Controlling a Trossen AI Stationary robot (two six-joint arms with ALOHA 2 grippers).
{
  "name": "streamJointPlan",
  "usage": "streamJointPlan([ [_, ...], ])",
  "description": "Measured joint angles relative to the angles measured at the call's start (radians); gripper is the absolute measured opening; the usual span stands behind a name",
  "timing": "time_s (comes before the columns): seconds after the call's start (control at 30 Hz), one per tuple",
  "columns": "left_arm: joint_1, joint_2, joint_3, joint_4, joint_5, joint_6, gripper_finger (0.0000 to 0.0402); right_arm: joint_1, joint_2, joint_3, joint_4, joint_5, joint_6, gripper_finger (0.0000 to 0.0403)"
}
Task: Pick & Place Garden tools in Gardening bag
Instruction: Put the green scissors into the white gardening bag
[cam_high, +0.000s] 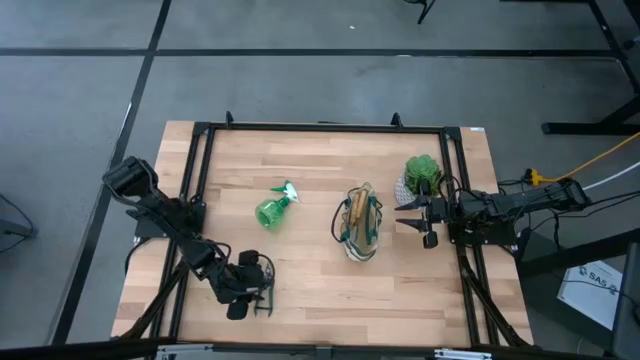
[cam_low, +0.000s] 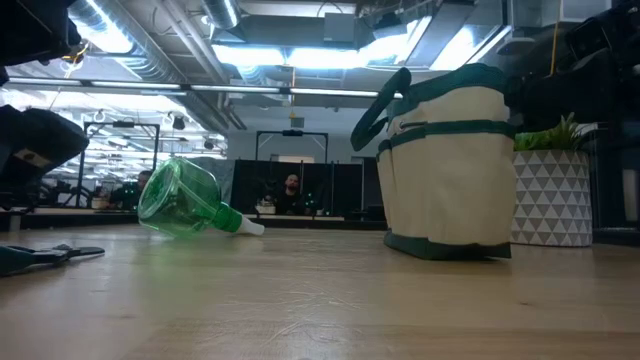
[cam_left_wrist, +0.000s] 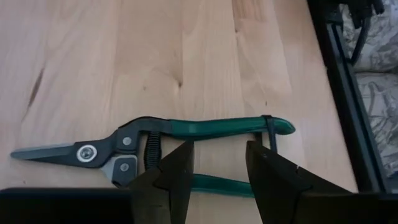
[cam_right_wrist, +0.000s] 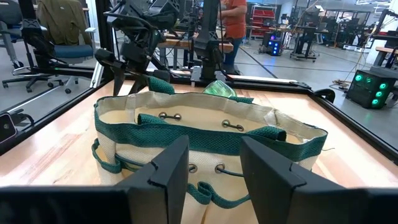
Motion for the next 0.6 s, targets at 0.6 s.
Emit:
streamJointPlan([
  [0.6, -0.018, 0.036, 0.001, 0.188, 0.107, 0.069, 0.0141, 0.0, 0.0, 0.0, 0.0, 0.0, 0.0, 0.0147],
])
